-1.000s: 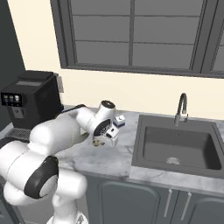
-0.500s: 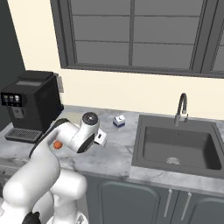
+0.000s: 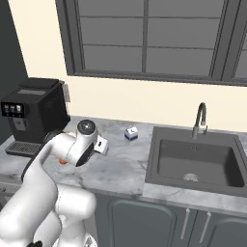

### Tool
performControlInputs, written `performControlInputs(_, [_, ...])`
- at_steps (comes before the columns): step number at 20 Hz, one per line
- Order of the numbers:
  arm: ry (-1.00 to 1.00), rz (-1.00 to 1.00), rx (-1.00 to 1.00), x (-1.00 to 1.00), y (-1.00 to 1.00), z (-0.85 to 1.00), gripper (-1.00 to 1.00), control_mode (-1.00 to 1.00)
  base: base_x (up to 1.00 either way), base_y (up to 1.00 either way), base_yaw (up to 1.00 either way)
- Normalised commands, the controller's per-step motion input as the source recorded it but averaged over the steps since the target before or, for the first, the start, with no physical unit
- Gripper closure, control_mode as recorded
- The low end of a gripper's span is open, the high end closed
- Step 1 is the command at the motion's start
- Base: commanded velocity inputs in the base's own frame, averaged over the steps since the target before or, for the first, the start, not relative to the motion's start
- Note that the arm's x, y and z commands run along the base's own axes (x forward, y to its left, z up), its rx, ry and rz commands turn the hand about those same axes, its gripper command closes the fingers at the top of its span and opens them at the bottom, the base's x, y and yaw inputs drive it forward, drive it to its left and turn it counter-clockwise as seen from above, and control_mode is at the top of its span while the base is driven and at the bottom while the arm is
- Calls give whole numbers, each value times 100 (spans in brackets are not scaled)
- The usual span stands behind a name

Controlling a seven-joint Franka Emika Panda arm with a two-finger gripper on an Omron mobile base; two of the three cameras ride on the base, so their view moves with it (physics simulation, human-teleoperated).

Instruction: Gather the eggs and milk located in the vicinity of the sink area and place them right next to the bowl.

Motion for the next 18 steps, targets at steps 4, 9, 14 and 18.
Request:
performControlInputs(4, [-5,5,-6,-22,45,0,100,-100,0,0,0])
performControlInputs(9, [0,4,-14,-4,56,-26,100,-100,0,0,0])
performControlInputs(14, [0,0,-15,-5,38,-46,100,-100,0,0,0])
performControlInputs(18, [0,0,-14,-10,28,-43,100,-100,0,0,0])
